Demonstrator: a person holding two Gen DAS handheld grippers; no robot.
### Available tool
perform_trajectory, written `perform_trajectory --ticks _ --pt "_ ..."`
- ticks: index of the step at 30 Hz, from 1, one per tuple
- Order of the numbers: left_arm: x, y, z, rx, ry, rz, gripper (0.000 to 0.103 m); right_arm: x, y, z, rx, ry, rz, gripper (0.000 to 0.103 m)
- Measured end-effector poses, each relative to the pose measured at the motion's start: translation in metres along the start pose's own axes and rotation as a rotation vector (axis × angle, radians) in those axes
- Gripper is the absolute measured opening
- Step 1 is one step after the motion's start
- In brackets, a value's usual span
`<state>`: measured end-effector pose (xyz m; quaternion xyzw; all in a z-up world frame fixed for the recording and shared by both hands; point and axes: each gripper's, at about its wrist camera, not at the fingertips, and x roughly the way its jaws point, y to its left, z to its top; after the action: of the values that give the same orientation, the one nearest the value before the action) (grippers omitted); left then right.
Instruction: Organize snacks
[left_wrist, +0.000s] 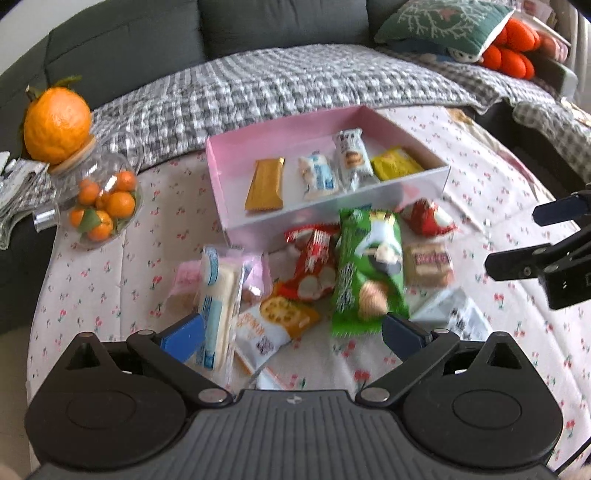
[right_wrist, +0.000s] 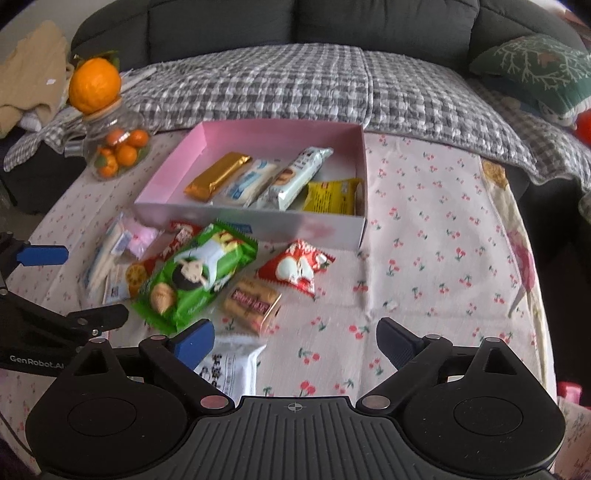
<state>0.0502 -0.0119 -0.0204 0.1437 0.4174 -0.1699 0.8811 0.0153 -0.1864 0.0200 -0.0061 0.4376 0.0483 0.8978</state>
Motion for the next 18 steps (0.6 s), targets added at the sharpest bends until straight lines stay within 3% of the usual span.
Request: perform_trajectory --ticks 12,18 --pt "0.006 0.024 -0.022 -0.032 0.095 -0.024 0.102 0.017 0.006 -0.018 0.059 0.139 0.015 0.096" --pt "0.015 0.028 -0.031 0.012 0.158 -0.040 0.099 0.027 0.014 -0.020 0.053 0.169 0.001 0.096"
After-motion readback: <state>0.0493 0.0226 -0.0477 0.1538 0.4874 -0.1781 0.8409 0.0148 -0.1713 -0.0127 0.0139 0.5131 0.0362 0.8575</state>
